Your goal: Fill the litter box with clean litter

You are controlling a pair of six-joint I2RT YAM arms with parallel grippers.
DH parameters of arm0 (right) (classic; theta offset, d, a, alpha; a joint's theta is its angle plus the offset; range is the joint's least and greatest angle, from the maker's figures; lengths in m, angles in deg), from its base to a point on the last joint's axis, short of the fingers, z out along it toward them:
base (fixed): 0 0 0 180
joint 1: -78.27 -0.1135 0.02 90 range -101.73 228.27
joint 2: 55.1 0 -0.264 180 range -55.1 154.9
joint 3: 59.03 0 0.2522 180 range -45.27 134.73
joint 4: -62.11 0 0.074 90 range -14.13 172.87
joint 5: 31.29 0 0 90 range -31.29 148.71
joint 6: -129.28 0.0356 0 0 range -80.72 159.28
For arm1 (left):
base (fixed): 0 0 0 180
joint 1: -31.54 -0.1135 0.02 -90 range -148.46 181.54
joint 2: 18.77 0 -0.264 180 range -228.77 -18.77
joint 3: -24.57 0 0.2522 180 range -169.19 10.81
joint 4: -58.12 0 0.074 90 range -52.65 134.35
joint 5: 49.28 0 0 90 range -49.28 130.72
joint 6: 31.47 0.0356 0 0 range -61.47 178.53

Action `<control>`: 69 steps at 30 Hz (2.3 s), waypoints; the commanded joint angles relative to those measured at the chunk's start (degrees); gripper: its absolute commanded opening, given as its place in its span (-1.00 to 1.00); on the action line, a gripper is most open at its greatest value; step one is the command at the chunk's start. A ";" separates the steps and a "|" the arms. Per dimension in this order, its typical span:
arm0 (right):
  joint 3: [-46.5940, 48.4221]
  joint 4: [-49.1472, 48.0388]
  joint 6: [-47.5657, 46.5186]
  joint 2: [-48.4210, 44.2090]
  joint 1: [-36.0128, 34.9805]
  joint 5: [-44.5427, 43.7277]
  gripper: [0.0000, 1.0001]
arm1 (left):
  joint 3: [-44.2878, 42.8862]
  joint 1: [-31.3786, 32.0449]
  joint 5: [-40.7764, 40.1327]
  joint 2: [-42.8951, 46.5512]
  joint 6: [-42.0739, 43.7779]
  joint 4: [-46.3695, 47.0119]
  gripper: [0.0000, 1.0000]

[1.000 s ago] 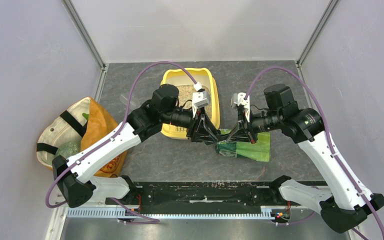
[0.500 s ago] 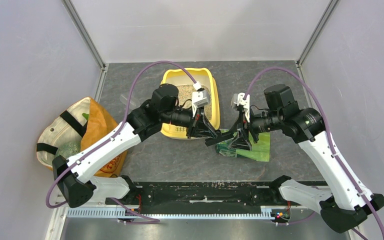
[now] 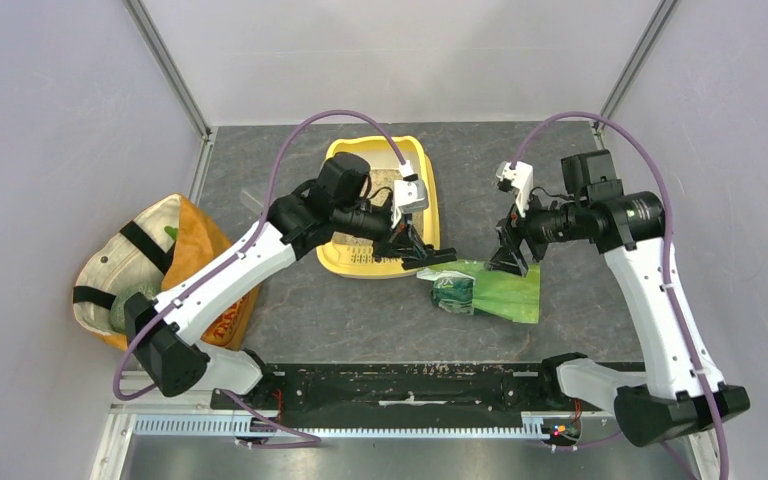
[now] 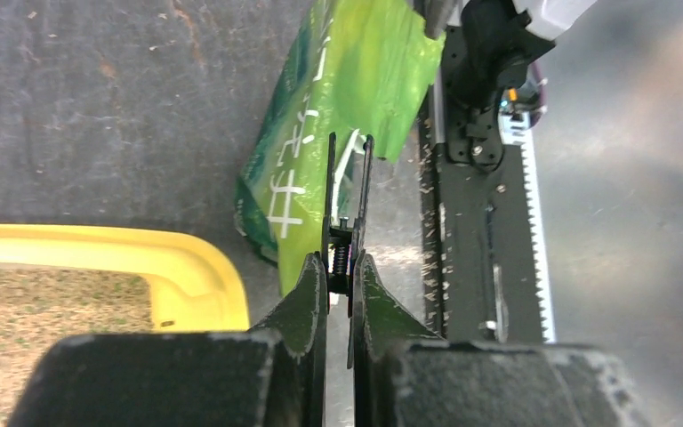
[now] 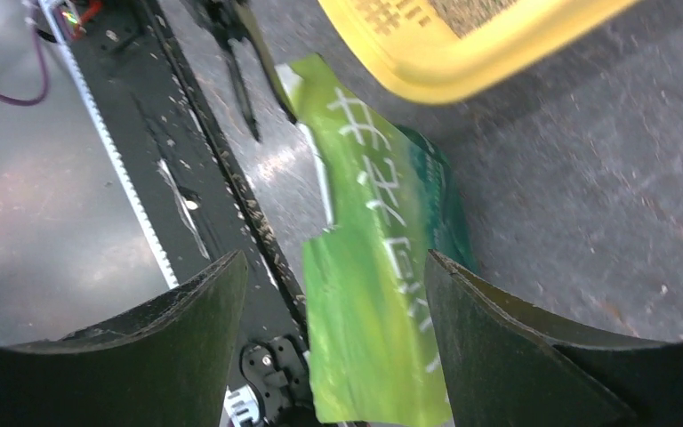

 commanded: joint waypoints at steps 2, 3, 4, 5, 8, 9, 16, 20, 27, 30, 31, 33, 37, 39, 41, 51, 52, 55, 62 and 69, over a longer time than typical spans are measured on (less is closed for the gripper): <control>-0.45 5.05 -12.13 2.18 2.70 -6.13 0.56 | -4.50 0.06 -2.35 -1.20 14.11 -3.82 -0.97; -1.41 4.98 -13.75 2.19 2.96 -6.98 0.55 | -4.80 0.02 -2.67 -1.52 15.28 -4.11 -0.97; -2.35 4.69 -15.36 2.18 3.00 -7.80 0.53 | -5.43 0.06 -3.10 -1.94 16.79 -4.47 -0.96; -3.35 4.11 -16.15 2.26 3.18 -8.71 0.51 | -6.06 0.02 -3.52 -2.54 17.81 -4.85 -0.96; -5.25 3.30 -18.30 3.43 4.03 -9.71 0.42 | -8.44 0.02 -3.26 -4.56 21.72 -7.48 -0.96; -5.47 3.05 -18.94 3.89 4.52 -9.73 0.39 | -9.27 -0.10 -3.34 -5.26 22.73 -8.17 -0.97; -7.48 4.14 -23.63 4.70 5.31 -8.11 0.21 | -13.61 -0.11 -0.46 -10.35 26.98 -14.34 -0.96; -9.94 3.99 -24.96 4.80 5.40 -8.51 -0.05 | -13.86 -0.02 0.67 -12.13 26.21 -14.46 -0.96; -10.34 3.75 -25.64 3.91 5.67 -7.42 -0.26 | -13.76 0.23 1.07 -14.95 24.93 -14.56 -0.97; -10.51 3.76 -26.14 3.45 5.74 -6.84 -0.35 | -13.43 0.52 0.84 -15.87 25.37 -14.56 -0.96; -10.56 3.77 -26.31 3.32 5.74 -6.60 -0.38 | -13.32 0.71 0.58 -16.11 25.54 -14.48 -0.96; -10.64 3.68 -26.60 3.24 5.77 -6.14 -0.48 | -13.05 1.26 0.42 -16.35 25.63 -14.15 -0.96; -10.51 3.71 -25.85 4.25 5.78 -5.31 -0.86 | -12.72 2.16 1.43 -16.79 23.80 -12.54 -0.96; -10.51 3.79 -25.66 4.48 5.75 -4.91 -1.00 | -12.59 2.56 2.02 -17.17 22.48 -11.78 -0.96; -10.47 3.73 -25.46 4.46 5.77 -4.73 -1.00 | -12.33 2.98 2.45 -17.62 21.36 -11.32 -0.96; -10.15 3.76 -24.53 4.53 5.82 -4.22 -1.00 | -7.75 5.24 -0.91 -17.54 15.76 -4.67 -0.96; -10.16 3.76 -24.49 4.59 5.77 -4.12 -1.00 | -7.50 5.41 -1.30 -17.58 15.59 -4.23 -0.96; -9.94 3.76 -24.00 4.81 5.75 -3.91 -1.00 | -7.28 5.91 -1.40 -17.77 15.56 -3.86 -0.97; -9.81 3.77 -24.08 4.90 5.74 -3.68 -1.00 | -7.10 6.47 -1.16 -18.29 14.82 -2.39 -0.96; -9.65 3.85 -24.16 4.93 5.79 -3.91 -1.00 | -5.59 6.66 -1.84 -18.45 15.07 -2.39 -0.96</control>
